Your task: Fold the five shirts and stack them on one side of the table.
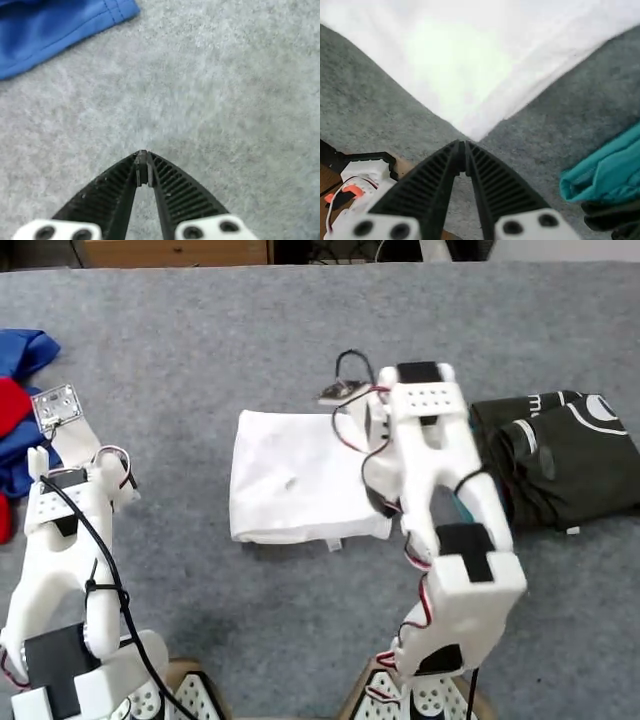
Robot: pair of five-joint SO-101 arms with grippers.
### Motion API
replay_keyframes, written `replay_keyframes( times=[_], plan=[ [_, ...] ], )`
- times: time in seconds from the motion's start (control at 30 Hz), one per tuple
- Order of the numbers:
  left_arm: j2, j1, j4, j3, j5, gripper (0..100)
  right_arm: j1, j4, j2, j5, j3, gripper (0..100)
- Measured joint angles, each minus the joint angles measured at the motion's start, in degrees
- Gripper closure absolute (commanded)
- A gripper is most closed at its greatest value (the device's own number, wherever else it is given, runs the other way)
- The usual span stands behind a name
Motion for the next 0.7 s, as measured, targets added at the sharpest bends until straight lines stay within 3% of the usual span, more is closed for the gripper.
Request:
replay_keyframes(
  times=[0.2,0.3,0.43,0.57,0.7],
  plan=[
    [0.0,3.3,0.9,-0.2,-2.8,97,3.5,0.7,-10.1,0.0,-2.4,98.6],
    [0.2,9.8,9.6,-9.2,-2.9,97,3.3,0.7,-13.4,-0.2,-2.5,98.6],
    [1.4,21.3,17.1,-23.6,-2.9,97,3.4,-1.7,-14.6,-7.1,-1.8,98.6],
    [7.3,30.3,16.7,-30.2,-3.1,97,3.4,-3.2,-14.6,-12.7,0.2,98.6],
    [18.0,33.1,14.2,-34.5,-3.2,97,2.3,-1.2,-14.6,-14.4,1.1,98.6]
  ],
)
